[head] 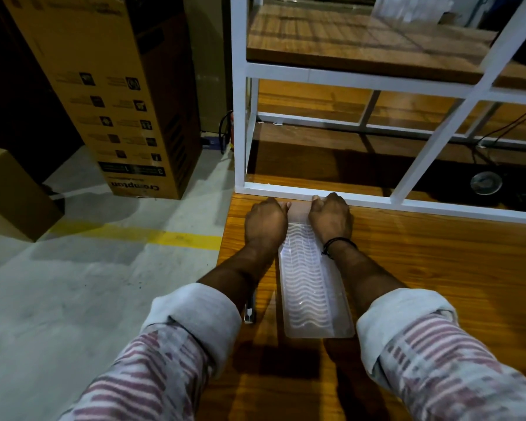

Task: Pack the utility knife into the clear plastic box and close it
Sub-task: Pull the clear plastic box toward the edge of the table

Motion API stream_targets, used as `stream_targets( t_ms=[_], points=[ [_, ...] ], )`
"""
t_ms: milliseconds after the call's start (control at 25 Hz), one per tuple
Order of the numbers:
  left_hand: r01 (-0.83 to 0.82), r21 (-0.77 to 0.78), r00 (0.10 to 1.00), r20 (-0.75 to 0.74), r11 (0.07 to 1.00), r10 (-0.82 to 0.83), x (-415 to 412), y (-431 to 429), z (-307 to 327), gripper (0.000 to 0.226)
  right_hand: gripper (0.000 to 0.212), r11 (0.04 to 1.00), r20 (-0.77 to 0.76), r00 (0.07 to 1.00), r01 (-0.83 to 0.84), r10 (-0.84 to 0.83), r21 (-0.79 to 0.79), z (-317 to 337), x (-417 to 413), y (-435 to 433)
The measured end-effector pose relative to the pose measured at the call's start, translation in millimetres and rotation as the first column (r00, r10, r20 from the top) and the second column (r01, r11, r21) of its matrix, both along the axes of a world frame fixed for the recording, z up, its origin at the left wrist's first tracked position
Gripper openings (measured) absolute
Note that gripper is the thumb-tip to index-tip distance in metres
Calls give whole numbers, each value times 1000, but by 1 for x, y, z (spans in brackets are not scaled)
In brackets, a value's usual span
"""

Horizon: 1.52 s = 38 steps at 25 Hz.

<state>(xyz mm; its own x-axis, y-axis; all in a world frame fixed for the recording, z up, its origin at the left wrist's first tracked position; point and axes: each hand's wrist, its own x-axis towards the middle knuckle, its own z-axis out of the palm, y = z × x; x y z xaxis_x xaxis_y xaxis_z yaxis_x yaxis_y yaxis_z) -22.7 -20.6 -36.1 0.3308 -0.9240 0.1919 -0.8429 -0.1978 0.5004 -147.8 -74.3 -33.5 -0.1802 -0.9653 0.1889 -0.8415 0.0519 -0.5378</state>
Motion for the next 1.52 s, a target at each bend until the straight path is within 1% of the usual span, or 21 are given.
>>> stream_targets(
  t_ms=[80, 200, 280, 360, 440, 520, 560, 600, 680, 800, 960, 1040, 1200, 1280, 1400, 1440, 1520],
  points=[
    [-13, 7, 1000, -27, 1000, 13, -1, 1, 3, 47, 52, 1000, 34, 999, -3, 3, 17, 1, -1, 1],
    [-30, 9, 987, -161, 1000, 31, 0, 3, 7, 47, 50, 999, 159, 987, -20, 14, 34, 2, -4, 2],
    [-64, 13, 961, -269, 998, 65, 0, 12, 10, 48, 57, 997, 230, 973, -43, 27, 64, 3, -12, 7],
    [-70, -8, 925, -374, 998, 62, -2, 29, 12, 52, 66, 991, 259, 965, -64, 31, 119, 2, -23, 24],
    [-42, -16, 903, -429, 999, 32, -8, 52, 11, 53, 65, 982, 233, 972, -71, 29, 175, -1, -37, 47],
    [-25, 22, 884, -467, 999, 32, -19, 75, 8, 51, 59, 970, 202, 979, -67, 19, 233, -7, -47, 72],
    [-22, 45, 873, -487, 999, 42, -25, 85, 7, 50, 56, 969, 192, 981, -68, 22, 238, -9, -49, 82],
    [-19, 61, 867, -496, 998, 47, -30, 92, 5, 48, 54, 974, 180, 983, -71, 32, 213, -11, -48, 88],
    [0, 61, 882, -470, 998, 29, -39, 99, -3, 49, 50, 991, 130, 991, -58, 42, 123, -14, -46, 94],
    [-5, 25, 881, -472, 1000, 16, -44, 100, -10, 49, 51, 1000, 34, 999, -23, 23, -3, -15, -40, 97],
    [-13, -81, 849, -528, 997, -32, -44, 103, -13, 44, 53, 999, 0, 1000, -11, 11, -39, -13, -38, 100],
    [-11, -103, 836, -546, 995, -48, -44, 104, -12, 42, 53, 998, -9, 1000, -15, 15, -53, -12, -39, 100],
    [26, -75, 807, -586, 997, -66, -37, 118, 5, 37, 52, 998, 17, 997, -69, 69, 10, -5, -46, 106],
    [49, -36, 797, -601, 998, -61, -30, 132, 11, 37, 59, 993, 35, 995, -93, 91, 73, -2, -56, 121],
    [119, -2, 747, -659, 993, -91, -30, 165, 4, 45, 66, 974, -6, 995, -96, 100, 204, -3, -63, 161],
    [141, -8, 739, -664, 990, -111, -33, 175, -1, 49, 67, 970, -11, 995, -93, 98, 224, -4, -62, 174],
    [146, -26, 734, -667, 989, -126, -40, 188, -11, 58, 69, 977, -36, 996, -71, 80, 202, -5, -58, 191]
  ],
)
